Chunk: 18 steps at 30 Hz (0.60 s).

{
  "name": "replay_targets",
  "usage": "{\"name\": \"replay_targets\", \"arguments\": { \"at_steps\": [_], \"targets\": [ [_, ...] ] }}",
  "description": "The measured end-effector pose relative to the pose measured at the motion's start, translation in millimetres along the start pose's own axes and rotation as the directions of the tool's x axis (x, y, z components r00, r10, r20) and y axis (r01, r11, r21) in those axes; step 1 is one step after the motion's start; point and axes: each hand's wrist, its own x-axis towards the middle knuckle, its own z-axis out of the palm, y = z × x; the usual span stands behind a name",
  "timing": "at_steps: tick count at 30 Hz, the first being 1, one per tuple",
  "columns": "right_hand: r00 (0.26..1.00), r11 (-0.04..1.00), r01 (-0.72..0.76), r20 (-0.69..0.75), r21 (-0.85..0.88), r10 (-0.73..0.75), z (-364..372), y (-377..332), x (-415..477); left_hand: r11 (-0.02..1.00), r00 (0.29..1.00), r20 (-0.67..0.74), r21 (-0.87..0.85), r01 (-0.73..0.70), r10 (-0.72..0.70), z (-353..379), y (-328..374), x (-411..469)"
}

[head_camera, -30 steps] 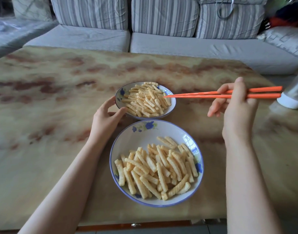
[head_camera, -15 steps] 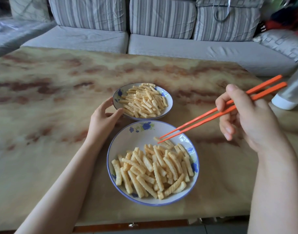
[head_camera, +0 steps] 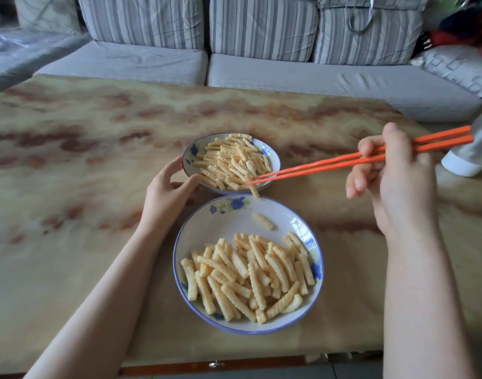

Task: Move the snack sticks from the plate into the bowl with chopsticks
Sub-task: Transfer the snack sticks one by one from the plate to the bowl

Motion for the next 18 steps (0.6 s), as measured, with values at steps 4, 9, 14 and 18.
{"name": "replay_targets", "arguments": {
  "at_steps": [4, 9, 14, 18],
  "targets": [
    [0.992, 0.995, 0.009, -0.126, 0.100, 0.004, 9.0, 0.5, -1.8, 1.000, 1.000, 0.001, -0.001, -0.005, 0.005, -0.1, -0.8, 0.3],
    [0.972, 0.992, 0.011, -0.233, 0.124, 0.018, 15.2, 8.2, 1.2, 1.000, 1.000, 0.009, -0.007, -0.003, 0.003, 0.5, -1.4, 0.9],
    [0.969, 1.000, -0.019, -0.245, 0.024, 0.024, 20.1, 30.0, 7.5, 1.000, 1.000, 0.009, -0.012, -0.005, 0.005, 0.0, -2.2, 1.5],
    [0.982, 0.999, -0.020, -0.186, -0.031, 0.014, 22.3, 41.5, 9.9, 1.000, 1.000, 0.008, -0.006, -0.014, 0.014, 0.2, -2.3, 1.6]
  ]
}}
